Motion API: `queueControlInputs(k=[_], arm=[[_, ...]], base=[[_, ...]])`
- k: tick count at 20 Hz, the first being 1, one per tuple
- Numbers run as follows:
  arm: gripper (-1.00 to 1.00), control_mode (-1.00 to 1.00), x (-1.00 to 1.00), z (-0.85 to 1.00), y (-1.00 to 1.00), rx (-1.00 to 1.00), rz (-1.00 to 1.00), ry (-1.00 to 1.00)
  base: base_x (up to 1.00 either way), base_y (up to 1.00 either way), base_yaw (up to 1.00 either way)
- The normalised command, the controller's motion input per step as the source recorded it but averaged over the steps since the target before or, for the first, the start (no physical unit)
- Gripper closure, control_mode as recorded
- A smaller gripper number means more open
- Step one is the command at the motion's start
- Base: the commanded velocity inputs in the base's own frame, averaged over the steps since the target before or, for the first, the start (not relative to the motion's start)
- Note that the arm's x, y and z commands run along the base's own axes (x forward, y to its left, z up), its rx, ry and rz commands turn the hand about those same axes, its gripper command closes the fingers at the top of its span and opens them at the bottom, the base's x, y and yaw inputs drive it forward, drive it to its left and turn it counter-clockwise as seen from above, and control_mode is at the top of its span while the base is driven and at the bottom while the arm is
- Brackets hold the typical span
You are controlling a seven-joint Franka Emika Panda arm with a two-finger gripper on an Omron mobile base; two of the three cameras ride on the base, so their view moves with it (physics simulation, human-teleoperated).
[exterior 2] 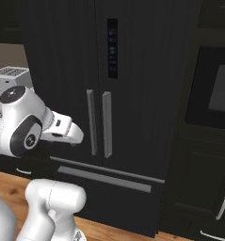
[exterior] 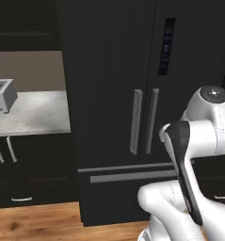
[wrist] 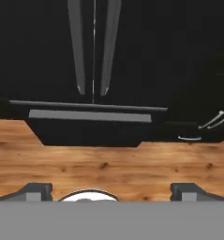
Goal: Move the hot dog bun to the plate on the dining table and place the condiment next to that plate. Then navigate to the fridge and take the sausage and place it on the plate as well.
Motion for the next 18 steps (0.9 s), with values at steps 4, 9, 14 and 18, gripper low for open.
queueControlInputs(k=[4, 9, 14, 18], arm=[[-1.0, -1.0, 1.0, 0.0, -0.16, 0.06, -0.01, -0.24], [-1.0, -1.0, 0.99, 0.0, -0.21, 0.02, 0.0, -0.05], [-1.0, -1.0, 0.93, -0.1, -0.29, 0.0, -0.01, 0.0], [-1.0, -1.0, 0.81, -0.31, -0.26, 0.0, 0.0, 0.0]], base=[[0.0, 0.0, 0.0], [0.0, 0.0, 0.0], [0.0, 0.0, 0.0], [0.0, 0.0, 0.0]])
